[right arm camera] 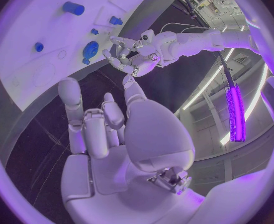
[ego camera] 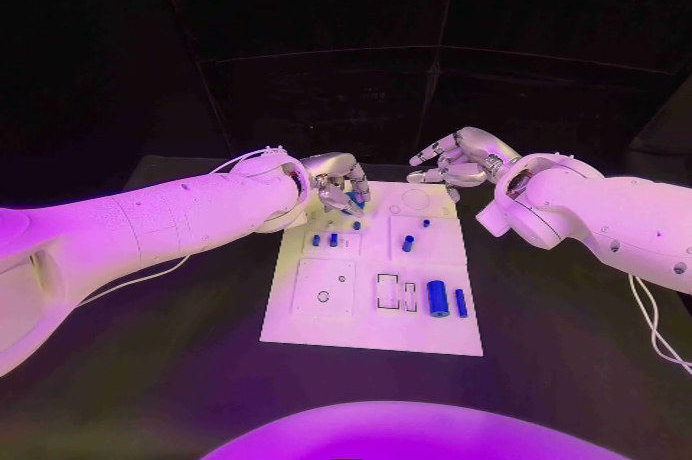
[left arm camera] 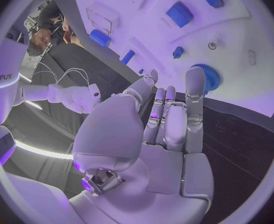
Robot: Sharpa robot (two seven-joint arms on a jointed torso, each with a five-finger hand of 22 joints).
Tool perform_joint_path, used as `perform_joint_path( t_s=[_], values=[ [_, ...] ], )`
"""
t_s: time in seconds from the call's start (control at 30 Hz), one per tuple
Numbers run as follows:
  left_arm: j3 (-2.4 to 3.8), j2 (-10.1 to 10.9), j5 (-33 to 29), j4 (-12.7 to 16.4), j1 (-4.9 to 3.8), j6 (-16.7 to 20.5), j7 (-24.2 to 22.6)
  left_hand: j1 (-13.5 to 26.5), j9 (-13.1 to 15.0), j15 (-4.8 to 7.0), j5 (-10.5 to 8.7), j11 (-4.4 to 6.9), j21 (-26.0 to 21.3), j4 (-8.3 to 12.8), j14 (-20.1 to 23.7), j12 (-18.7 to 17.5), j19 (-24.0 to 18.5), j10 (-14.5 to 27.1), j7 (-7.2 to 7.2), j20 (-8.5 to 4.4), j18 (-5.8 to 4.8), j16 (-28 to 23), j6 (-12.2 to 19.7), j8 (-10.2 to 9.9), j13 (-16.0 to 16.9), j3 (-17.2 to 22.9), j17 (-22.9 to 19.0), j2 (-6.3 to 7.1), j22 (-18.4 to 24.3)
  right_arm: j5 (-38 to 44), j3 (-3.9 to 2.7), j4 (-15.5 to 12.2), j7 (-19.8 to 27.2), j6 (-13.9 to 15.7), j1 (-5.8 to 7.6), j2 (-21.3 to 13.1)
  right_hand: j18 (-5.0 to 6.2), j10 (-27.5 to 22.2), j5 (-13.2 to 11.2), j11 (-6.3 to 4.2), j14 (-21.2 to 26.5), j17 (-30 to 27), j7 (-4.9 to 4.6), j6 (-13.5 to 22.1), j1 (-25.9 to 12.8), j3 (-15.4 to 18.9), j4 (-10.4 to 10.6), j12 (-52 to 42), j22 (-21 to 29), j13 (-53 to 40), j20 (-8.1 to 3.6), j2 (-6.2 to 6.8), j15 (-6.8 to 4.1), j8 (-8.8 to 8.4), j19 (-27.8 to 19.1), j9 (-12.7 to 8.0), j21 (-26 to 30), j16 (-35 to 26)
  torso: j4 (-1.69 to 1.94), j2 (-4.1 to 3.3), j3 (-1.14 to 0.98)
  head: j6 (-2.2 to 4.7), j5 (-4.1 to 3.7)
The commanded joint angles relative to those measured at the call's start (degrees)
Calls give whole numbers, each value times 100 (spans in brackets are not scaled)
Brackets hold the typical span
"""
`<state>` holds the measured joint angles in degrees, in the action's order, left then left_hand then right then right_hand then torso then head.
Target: Assemble the parts on the task board
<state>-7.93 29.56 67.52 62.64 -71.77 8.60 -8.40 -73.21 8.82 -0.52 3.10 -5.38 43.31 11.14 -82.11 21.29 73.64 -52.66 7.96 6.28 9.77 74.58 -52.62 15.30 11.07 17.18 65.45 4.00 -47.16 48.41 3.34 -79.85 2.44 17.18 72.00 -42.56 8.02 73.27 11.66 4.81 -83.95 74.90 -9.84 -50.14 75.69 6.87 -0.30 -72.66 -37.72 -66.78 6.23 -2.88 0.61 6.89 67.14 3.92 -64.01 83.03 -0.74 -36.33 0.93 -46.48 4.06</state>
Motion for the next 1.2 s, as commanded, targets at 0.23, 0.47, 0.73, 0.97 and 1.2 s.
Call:
perform_joint_path(
  t_s=[0.23,0.47,0.73,0.97,1.2],
  values=[
    [-2,-170,1391,-185,57,-350,175,30,-120,46,-20,46,907,-26,-280,-103,463,-150,-26,-50,-184,421,-197,-163,-255,-24,465,76,-790,9,-4,-8,63,15,11,9,106,-60,39,-4,-277,-1,0,16,36,44,2,29,15,15,-2,-37,-42,36,-24,3,27,-24,7,3,2,12,-42],
    [-7,-269,1563,-324,152,-478,247,30,-150,57,-20,54,1080,-36,-321,-134,554,-202,-31,-64,-213,465,-255,-208,-325,-25,499,64,-943,10,-4,-8,64,18,11,13,106,-60,39,-4,-277,-1,0,16,36,44,2,29,15,15,-2,-37,-42,36,-24,3,27,-24,12,4,6,10,-62],
    [-5,-372,1601,-479,210,-463,185,12,-175,58,-19,50,1265,-41,-357,-166,641,-272,-27,-69,-249,494,-331,-244,-394,2,512,26,-1111,14,-4,4,70,19,11,30,106,-60,39,-4,-277,-1,0,16,36,44,2,29,15,15,-2,-37,-42,36,-24,3,27,-24,8,5,5,9,-64],
    [-4,-441,1606,-539,227,-449,135,-4,-199,64,-19,57,1384,-47,-381,-205,694,-378,-34,-75,-270,507,-417,-280,-461,69,504,-33,-1222,15,-4,9,71,19,11,37,106,-60,39,-4,-277,-1,0,16,36,44,2,29,15,15,-2,-37,-42,36,-24,3,27,-24,13,5,2,7,-70],
    [-3,-478,1607,-560,234,-415,126,4,-229,71,-20,65,1470,-62,-386,-268,723,-475,-32,-82,-286,501,-474,-335,-532,160,471,-86,-1307,16,-4,-11,63,23,11,22,106,-60,39,-4,-277,-1,0,16,36,44,2,29,15,15,-2,-37,-42,36,-24,3,27,-24,16,-2,-2,18,-74]
  ],
)
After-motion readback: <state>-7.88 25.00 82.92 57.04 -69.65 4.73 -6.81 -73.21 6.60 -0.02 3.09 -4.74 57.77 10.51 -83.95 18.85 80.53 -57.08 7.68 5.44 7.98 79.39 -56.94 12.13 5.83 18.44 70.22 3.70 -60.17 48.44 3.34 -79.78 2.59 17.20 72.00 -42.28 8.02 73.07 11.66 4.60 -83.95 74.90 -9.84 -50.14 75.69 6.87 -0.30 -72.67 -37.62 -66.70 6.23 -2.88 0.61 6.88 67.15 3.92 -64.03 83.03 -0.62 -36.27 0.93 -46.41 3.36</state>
